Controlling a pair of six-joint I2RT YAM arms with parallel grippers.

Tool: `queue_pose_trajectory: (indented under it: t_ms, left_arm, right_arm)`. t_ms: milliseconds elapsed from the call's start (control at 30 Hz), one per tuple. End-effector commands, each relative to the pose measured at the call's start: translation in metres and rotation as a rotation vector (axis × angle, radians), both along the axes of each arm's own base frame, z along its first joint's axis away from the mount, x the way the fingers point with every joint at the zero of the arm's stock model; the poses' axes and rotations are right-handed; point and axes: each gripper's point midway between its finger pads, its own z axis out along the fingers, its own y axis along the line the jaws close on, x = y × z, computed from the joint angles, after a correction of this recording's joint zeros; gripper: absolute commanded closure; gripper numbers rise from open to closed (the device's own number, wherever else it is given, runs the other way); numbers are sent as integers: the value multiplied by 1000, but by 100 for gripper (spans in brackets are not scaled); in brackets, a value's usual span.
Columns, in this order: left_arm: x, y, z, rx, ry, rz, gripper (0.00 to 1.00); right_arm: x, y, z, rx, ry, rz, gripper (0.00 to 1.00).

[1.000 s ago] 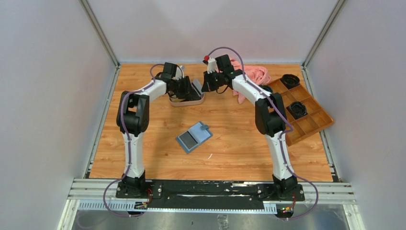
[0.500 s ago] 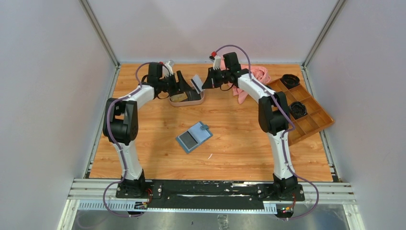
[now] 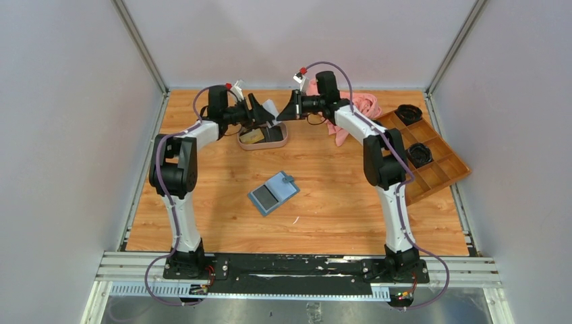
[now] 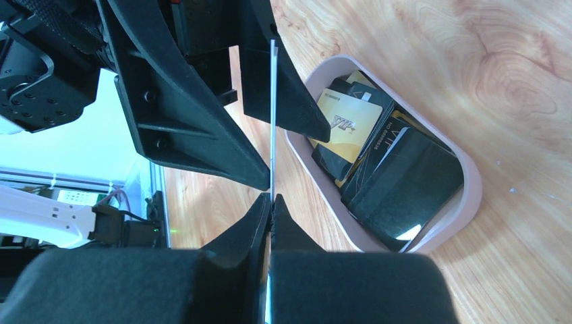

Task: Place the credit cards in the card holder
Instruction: Place the credit card in the storage box.

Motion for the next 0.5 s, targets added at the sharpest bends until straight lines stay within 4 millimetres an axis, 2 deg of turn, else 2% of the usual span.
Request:
queue_pose_trajectory:
  t_ms: [0, 167, 300, 467]
  left_arm:
    - [5, -5, 18, -76, -36, -22, 40]
    - [8, -6, 21, -126, -26, -8, 50]
    - [9, -7, 18, -135, -13, -6, 55]
    - [7, -8, 12, -137, 5, -9, 67]
  right_arm:
    - [3, -5, -10, 51, 81, 11, 100]
    - [4, -6, -17, 52, 112, 2, 100]
    - [5, -6, -20, 44, 119, -11, 100]
    - [6, -6, -22, 38, 123, -19, 100]
